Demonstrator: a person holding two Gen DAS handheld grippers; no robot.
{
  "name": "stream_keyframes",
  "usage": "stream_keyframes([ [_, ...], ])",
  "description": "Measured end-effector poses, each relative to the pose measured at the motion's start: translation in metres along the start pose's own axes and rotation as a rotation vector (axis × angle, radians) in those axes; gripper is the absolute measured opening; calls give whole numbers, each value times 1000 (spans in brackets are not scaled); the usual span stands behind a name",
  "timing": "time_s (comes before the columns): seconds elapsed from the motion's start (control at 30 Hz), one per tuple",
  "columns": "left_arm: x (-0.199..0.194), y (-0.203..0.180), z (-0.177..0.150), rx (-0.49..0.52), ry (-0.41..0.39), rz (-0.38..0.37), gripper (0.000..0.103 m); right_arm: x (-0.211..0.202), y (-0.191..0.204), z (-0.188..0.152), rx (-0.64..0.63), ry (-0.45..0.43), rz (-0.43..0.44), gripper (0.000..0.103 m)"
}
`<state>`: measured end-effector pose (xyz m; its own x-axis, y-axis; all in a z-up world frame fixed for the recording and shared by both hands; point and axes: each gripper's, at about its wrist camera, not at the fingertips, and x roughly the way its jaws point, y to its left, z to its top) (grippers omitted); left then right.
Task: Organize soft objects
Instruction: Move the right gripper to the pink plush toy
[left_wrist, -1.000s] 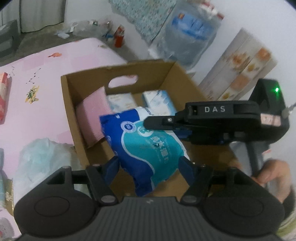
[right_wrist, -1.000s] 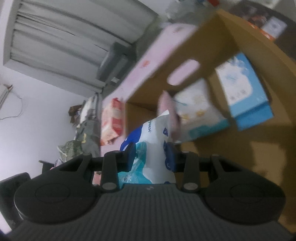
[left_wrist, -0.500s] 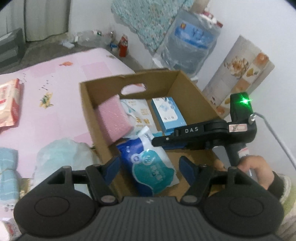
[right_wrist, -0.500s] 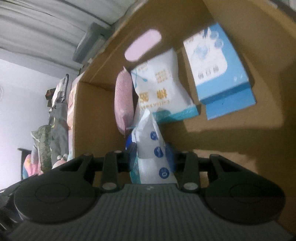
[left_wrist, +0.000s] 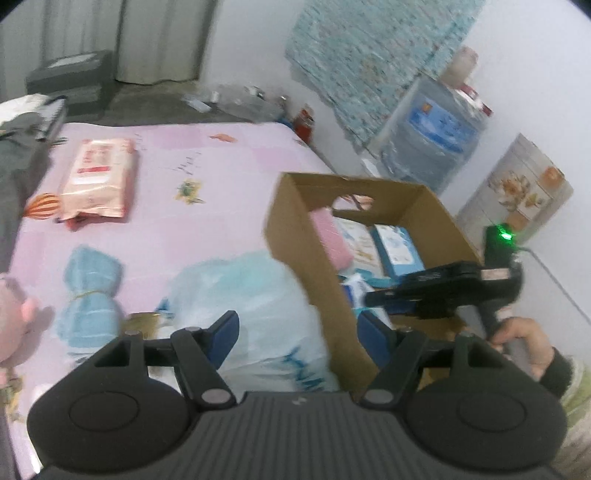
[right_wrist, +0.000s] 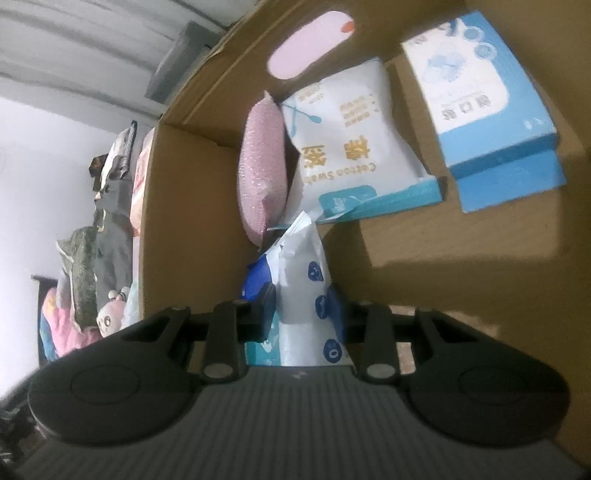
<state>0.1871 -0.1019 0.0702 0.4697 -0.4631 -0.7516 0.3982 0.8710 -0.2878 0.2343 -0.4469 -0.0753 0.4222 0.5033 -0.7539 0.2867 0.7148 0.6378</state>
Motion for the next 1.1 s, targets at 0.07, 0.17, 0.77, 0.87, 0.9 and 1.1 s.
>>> stream_keyframes([
  [0.07, -11, 12, -5, -17, -28, 27, 72, -11, 2, -2, -19, -34, -22, 31],
  [0.17, -28, 31, -14, -37, -75, 85, 72, -22, 2, -6, -10, -62, -17, 31],
  [0.77, -73, 108, -70, -151, -203, 265, 72, -71, 42, -18, -87, -176, -14, 37],
  [0.87, -75, 113, -78, -153, -225, 299, 72, -77, 68, -19, -126, -188, 39, 40],
  [0.9, -76, 114, -80, -151, -230, 309, 72, -76, 79, -19, -146, -182, 60, 40],
  [1.1, -82, 125, -87, -137, -270, 414, 72, -35, 162, -30, -272, -50, 202, 44],
])
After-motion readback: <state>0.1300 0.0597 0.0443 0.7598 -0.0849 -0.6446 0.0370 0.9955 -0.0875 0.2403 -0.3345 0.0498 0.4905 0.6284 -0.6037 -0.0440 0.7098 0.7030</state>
